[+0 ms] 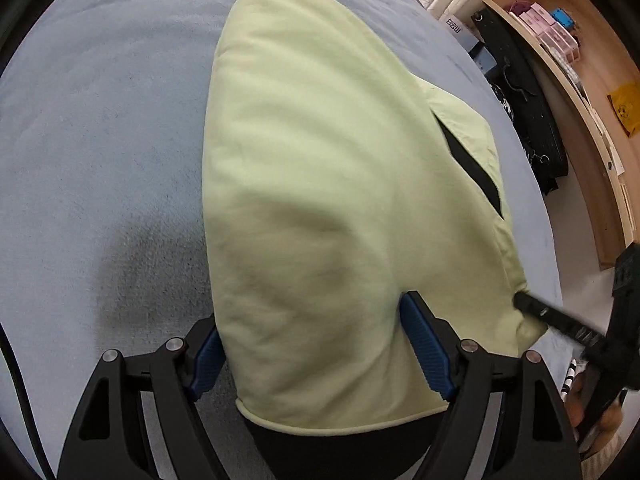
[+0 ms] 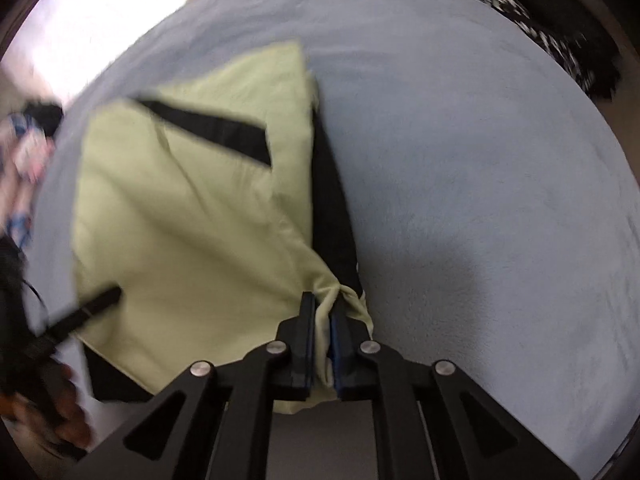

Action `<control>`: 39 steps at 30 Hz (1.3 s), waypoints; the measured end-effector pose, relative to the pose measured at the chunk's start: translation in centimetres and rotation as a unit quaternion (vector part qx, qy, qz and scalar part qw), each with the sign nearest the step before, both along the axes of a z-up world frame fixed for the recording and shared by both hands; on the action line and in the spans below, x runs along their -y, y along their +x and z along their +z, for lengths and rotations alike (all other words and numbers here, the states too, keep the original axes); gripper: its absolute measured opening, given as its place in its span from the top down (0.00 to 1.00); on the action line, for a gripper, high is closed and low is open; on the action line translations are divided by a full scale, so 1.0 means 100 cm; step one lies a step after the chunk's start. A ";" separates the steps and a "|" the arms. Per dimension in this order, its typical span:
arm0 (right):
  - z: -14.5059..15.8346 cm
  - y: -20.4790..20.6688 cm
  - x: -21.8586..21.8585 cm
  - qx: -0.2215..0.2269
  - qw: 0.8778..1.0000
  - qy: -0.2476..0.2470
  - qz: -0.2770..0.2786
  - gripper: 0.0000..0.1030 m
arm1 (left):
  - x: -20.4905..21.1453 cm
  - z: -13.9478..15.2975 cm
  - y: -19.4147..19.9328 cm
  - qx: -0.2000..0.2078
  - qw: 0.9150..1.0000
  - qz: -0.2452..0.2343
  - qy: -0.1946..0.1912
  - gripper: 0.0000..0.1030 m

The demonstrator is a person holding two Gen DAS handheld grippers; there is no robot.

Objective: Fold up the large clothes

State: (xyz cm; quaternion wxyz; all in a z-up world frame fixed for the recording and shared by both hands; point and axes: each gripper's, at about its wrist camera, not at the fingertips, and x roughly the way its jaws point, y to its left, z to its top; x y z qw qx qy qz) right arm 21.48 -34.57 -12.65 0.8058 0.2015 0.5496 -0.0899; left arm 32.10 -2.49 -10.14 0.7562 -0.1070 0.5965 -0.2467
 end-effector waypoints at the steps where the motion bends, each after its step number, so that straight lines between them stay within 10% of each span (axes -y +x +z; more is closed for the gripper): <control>1: 0.008 0.000 0.005 0.011 1.000 0.005 -0.009 0.76 | 0.000 0.002 0.000 -0.004 1.000 -0.003 0.003 0.23; 4: 0.027 0.013 0.016 0.045 0.999 0.014 -0.013 0.47 | 0.003 0.010 0.007 -0.017 1.000 -0.008 0.008 0.23; 15: -0.010 0.124 0.024 0.035 0.999 0.016 0.029 0.47 | -0.004 0.026 0.052 -0.004 1.000 0.026 -0.002 0.23; 19: -0.014 0.133 0.006 0.017 0.995 -0.074 0.067 0.98 | -0.004 0.023 0.056 -0.008 0.999 0.035 -0.001 0.23; 23: -0.002 0.130 0.011 0.045 0.988 -0.139 0.050 0.99 | 0.005 0.021 0.059 0.005 1.000 0.020 0.008 0.23; 27: -0.034 0.136 0.014 -0.001 0.992 -0.116 0.054 0.99 | 0.009 0.010 0.059 -0.010 1.000 0.018 0.010 0.21; 32: -0.001 0.111 0.041 0.050 0.998 -0.025 -0.016 0.98 | 0.002 0.013 0.059 -0.014 0.999 0.027 0.009 0.21; 39: 0.046 0.065 0.035 0.075 0.996 -0.034 -0.030 0.98 | 0.001 0.055 0.035 0.049 0.997 0.008 0.064 0.21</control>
